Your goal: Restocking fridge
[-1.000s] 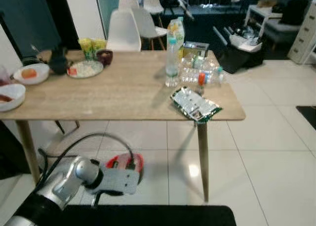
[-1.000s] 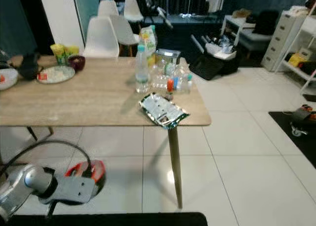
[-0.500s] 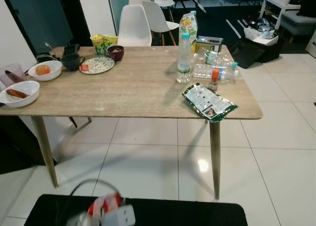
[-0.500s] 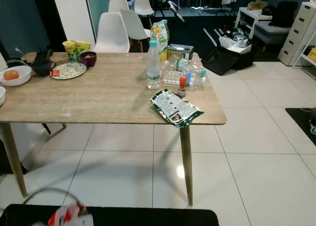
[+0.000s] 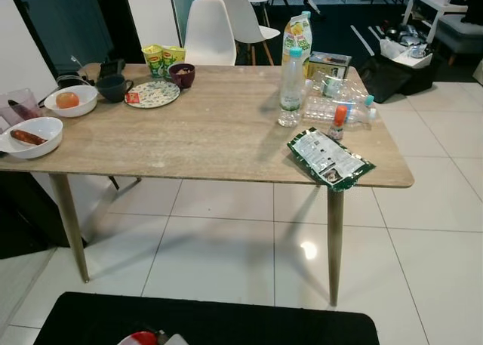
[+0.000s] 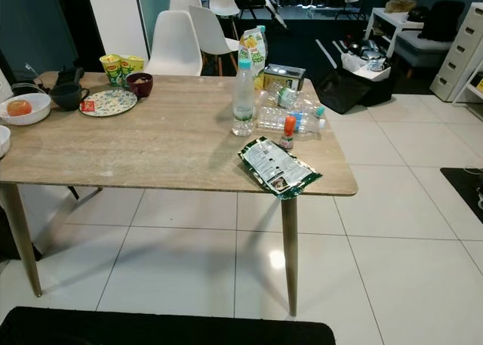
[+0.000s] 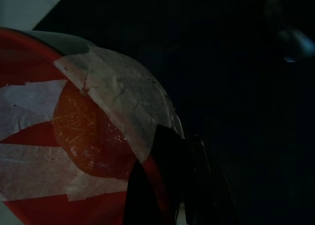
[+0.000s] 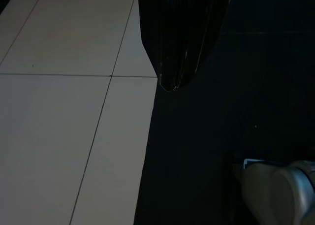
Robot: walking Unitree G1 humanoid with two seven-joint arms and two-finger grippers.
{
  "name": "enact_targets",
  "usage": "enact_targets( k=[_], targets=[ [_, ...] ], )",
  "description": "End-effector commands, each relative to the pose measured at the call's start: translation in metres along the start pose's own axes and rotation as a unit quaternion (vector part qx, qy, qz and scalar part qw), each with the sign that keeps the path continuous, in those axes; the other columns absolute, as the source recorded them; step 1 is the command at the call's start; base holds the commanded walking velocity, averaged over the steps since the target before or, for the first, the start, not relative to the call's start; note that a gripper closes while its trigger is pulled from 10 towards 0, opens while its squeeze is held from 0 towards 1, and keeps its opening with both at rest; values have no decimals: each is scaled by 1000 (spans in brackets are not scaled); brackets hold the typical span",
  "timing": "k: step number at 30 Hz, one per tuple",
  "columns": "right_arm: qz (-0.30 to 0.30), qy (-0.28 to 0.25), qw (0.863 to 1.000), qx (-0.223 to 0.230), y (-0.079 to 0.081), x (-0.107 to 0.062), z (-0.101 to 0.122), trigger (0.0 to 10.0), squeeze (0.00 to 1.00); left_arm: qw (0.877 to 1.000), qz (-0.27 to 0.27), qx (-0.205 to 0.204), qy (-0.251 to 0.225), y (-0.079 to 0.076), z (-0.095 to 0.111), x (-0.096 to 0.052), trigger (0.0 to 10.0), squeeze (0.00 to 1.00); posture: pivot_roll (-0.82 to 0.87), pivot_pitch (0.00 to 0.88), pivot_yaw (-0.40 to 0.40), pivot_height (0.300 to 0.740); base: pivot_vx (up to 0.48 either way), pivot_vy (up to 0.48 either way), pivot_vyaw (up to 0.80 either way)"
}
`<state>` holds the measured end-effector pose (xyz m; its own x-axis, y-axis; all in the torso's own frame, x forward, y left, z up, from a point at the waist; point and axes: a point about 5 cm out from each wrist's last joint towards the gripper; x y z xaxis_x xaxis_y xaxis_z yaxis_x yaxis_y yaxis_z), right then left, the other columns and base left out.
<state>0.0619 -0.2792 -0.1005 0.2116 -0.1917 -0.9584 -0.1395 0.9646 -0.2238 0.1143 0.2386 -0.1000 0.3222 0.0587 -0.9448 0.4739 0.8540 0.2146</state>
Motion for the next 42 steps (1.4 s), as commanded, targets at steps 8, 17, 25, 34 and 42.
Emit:
enact_targets(
  k=[8,17,25,34,42],
  targets=[
    [-1,2,1000,-3,0,0,-1,10000,0,999,54,-8,0,19,4,-2,10000,0,-8,0,4,740,0,0,0],
    [1,5,1000,1,3,0,-3,10000,0,998,56,33,2,22,7,-2,10000,0,-9,0,12,740,0,-156,0],
    [1,5,1000,2,3,0,-4,10000,0,998,60,32,3,22,7,-2,10000,0,-13,0,13,740,0,-393,0],
    [1,5,1000,4,4,0,-4,10000,0,997,50,54,9,17,6,-1,10000,0,-12,0,14,740,0,0,0],
    [1,5,1000,3,4,0,-4,10000,0,996,29,82,24,10,1,0,10000,0,-12,0,12,740,0,0,0]
  ],
)
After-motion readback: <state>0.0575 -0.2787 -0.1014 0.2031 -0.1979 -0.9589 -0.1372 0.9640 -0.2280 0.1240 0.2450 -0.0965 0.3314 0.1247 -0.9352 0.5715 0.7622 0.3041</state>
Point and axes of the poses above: a point about 5 cm out from each wrist's last joint towards the gripper, its own x axis pointing out of the wrist towards the gripper, its own z axis along the axis of the wrist's last joint, y = z × x, and after that the axes turned 5 degrees about -x, right-handed
